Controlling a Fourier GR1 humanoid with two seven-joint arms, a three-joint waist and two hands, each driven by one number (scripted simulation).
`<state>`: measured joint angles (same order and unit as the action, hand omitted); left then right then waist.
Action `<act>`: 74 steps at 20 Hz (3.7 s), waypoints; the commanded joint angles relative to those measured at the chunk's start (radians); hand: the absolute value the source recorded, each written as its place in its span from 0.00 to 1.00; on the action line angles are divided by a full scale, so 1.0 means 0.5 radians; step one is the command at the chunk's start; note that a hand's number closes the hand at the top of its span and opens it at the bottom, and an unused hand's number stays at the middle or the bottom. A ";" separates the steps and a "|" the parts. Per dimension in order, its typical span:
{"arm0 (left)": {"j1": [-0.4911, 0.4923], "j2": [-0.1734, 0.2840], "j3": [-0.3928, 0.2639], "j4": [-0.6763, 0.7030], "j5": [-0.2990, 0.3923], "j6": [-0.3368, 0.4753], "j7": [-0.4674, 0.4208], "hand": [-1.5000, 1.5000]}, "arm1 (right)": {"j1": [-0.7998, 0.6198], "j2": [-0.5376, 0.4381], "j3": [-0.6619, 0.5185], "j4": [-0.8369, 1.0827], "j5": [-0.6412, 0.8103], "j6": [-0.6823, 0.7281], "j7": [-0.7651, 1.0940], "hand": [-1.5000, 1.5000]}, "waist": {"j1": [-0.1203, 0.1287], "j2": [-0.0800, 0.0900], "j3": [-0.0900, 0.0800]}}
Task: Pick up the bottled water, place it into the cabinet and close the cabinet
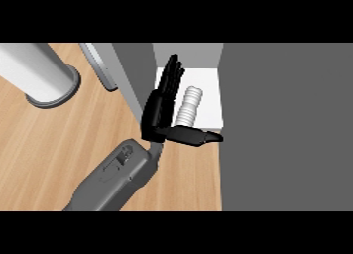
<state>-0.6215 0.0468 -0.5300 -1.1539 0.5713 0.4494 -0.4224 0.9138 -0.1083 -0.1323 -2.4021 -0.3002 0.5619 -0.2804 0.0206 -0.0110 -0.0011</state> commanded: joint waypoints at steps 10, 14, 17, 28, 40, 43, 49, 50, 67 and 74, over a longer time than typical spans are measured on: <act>0.786 0.269 -0.251 -0.895 -0.091 0.119 0.108 0.00 | 0.006 -0.254 0.321 -0.358 0.161 0.207 0.275 1.00 | -0.010 0.011 -0.002; 0.970 0.388 -0.227 -1.121 -0.105 0.130 0.092 0.00 | -0.016 -0.310 0.444 -0.420 0.157 0.209 0.385 1.00 | -0.012 0.014 -0.002; 1.094 0.527 -0.175 -1.255 -0.081 0.063 0.074 0.00 | 0.039 -0.306 0.602 -0.506 0.252 0.192 0.455 1.00 | -0.024 0.011 -0.004; 1.449 0.634 -0.117 -1.413 -0.056 -0.039 -0.111 0.00 | -0.161 -0.124 1.488 -0.509 0.840 0.040 0.723 1.00 | -0.042 0.005 -0.010; 1.741 0.890 0.121 -1.572 0.113 -0.272 -0.181 0.00 | -0.777 0.042 1.861 -0.340 1.065 -0.123 1.122 1.00 | 0.023 -0.002 -0.018; 1.741 0.908 0.139 -1.641 0.128 -0.264 -0.145 0.00 | -0.937 0.140 1.900 -0.258 1.073 -0.178 1.238 1.00 | 0.029 -0.001 -0.019; 1.791 0.961 0.217 -1.689 0.179 -0.323 -0.158 0.00 | -1.225 0.206 1.955 -0.142 1.073 -0.317 1.378 1.00 | 0.023 -0.008 -0.020; 1.808 0.982 0.257 -1.614 0.203 -0.380 -0.188 0.00 | -1.281 0.206 1.972 -0.125 1.086 -0.347 1.396 1.00 | 0.012 -0.004 -0.022; 1.891 1.090 0.394 -1.666 0.324 -0.567 -0.208 0.00 | -1.737 0.198 1.865 0.100 0.954 -0.449 1.506 1.00 | 0.108 0.024 -0.027; 1.910 1.133 0.417 -1.688 0.343 -0.640 -0.213 0.00 | -1.702 0.198 1.827 0.146 0.831 -0.455 1.515 1.00 | 0.141 0.049 -0.026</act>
<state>0.3335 0.6019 -0.3337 -1.9894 0.7328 0.1473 -0.5294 0.1200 -0.1814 0.7351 -2.4394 0.0925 0.4948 0.4399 0.0834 0.0074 -0.0146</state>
